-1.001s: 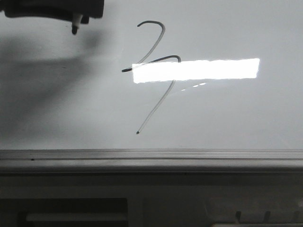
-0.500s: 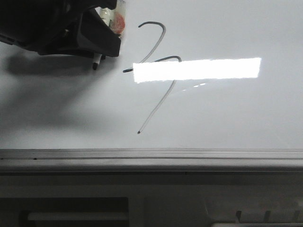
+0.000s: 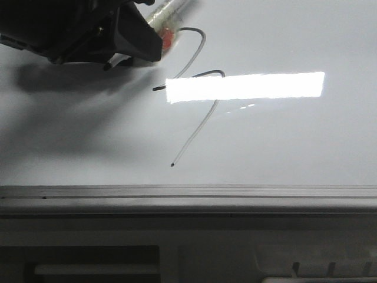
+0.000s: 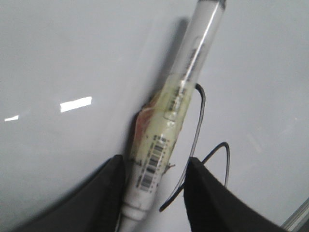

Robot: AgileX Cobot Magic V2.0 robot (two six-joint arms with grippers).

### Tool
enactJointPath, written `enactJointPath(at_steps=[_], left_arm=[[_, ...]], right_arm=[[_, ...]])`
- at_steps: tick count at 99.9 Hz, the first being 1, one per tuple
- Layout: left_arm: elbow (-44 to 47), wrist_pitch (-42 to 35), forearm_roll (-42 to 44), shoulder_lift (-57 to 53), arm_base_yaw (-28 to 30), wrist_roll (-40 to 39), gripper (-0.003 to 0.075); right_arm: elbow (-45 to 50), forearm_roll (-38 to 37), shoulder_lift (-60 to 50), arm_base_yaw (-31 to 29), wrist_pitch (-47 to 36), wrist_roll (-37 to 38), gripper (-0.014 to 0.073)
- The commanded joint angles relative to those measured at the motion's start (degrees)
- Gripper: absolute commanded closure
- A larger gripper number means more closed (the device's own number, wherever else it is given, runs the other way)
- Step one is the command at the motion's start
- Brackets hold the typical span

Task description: Write number 3 on whiteboard

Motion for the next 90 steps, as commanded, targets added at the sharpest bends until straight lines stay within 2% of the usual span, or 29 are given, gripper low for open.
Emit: enactJointPath(at_steps=[1, 20, 37, 44, 69, 76, 90], left_arm=[[-0.67, -7.39, -0.47, 0.57, 1.17, -0.13, 0.0357], [-0.67, -8.46, -0.47, 0.57, 1.17, -0.13, 0.0344], [-0.67, -8.46, -0.47, 0.06, 1.17, -0.13, 0.0271], [-0.67, -8.55, -0.47, -1.15, 1.17, -0.13, 0.0263], [-0.67, -7.04, 2.06, -12.36, 1.17, 0.01, 0.0265], [-0.67, -4.89, 4.14, -17.56, 1.17, 0.16, 0.0283], [0.35, 2.91, 11.46, -29.66, 1.17, 0.32, 0.0394]], right_arm=[[-1.23, 0.5, 0.25, -0.34, -5.35, 0.23, 0.0642], [-1.23, 0.5, 0.25, -0.34, -5.91, 1.32, 0.0642], [-1.23, 0.5, 0.25, -0.34, -5.91, 2.79, 0.0642], [-1.23, 0.5, 0.25, -0.34, -6.04, 2.79, 0.0642], [-1.11, 0.5, -0.31, -0.34, -6.17, 2.79, 0.0642], [-0.37, 0.5, -1.49, -0.34, -7.21, 2.79, 0.0642], [5.29, 0.5, -6.77, -0.34, -11.12, 2.79, 0.0642]])
